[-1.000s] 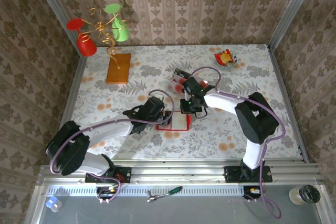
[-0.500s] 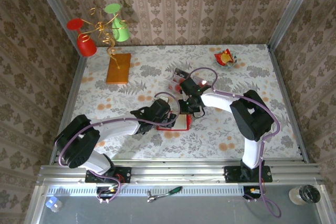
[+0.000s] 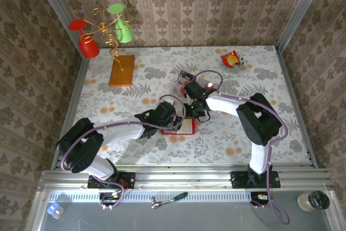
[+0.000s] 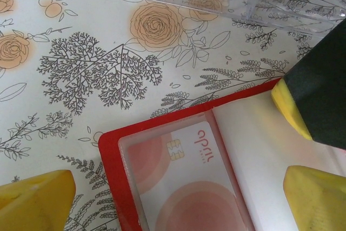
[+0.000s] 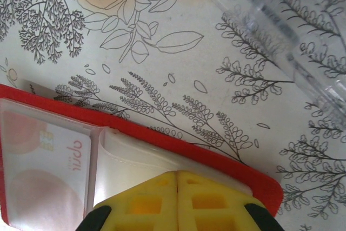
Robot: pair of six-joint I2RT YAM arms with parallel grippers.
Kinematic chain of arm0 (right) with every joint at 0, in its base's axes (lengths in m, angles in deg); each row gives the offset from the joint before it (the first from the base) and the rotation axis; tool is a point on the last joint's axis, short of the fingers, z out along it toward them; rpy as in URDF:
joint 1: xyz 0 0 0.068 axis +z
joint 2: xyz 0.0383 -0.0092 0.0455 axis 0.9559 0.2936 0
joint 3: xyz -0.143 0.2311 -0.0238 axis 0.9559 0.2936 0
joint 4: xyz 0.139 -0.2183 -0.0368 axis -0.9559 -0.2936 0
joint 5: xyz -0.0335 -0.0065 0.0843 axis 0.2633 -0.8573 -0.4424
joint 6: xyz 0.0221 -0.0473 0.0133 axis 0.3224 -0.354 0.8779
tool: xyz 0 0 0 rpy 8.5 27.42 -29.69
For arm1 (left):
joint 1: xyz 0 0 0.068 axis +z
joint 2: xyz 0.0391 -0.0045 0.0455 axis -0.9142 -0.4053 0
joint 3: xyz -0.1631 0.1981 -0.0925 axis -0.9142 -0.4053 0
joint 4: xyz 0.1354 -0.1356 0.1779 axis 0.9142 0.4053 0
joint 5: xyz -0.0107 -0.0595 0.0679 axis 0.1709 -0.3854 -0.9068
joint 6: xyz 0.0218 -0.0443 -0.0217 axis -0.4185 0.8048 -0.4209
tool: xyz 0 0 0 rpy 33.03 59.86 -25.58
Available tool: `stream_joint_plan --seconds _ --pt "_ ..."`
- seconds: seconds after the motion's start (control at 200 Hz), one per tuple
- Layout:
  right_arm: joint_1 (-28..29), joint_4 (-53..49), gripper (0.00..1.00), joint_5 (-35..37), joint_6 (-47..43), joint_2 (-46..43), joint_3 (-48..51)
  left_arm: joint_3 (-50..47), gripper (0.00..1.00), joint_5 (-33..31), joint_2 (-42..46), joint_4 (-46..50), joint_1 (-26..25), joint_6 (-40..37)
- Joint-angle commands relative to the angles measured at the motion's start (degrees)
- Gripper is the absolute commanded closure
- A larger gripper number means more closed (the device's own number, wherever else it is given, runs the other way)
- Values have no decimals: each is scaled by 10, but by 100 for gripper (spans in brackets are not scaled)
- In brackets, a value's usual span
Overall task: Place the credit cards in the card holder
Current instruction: Flip over the card slot on the card holder.
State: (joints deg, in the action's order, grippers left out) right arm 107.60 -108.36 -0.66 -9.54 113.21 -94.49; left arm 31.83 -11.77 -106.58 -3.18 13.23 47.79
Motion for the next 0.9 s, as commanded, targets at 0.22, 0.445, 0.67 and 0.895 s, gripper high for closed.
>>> stream_joint_plan --seconds 0.22,0.445,0.67,0.895 --pt "7 21 92 -28 27 18 7 -24 0 3 4 -25 -7 2" --pt "7 25 92 -31 30 21 7 -54 0 16 30 -64 -15 -4" --pt "8 28 92 -32 32 22 9 -61 0 22 35 -84 -18 -10" --pt "8 29 92 -33 33 22 11 -41 0 27 11 -85 -21 -20"
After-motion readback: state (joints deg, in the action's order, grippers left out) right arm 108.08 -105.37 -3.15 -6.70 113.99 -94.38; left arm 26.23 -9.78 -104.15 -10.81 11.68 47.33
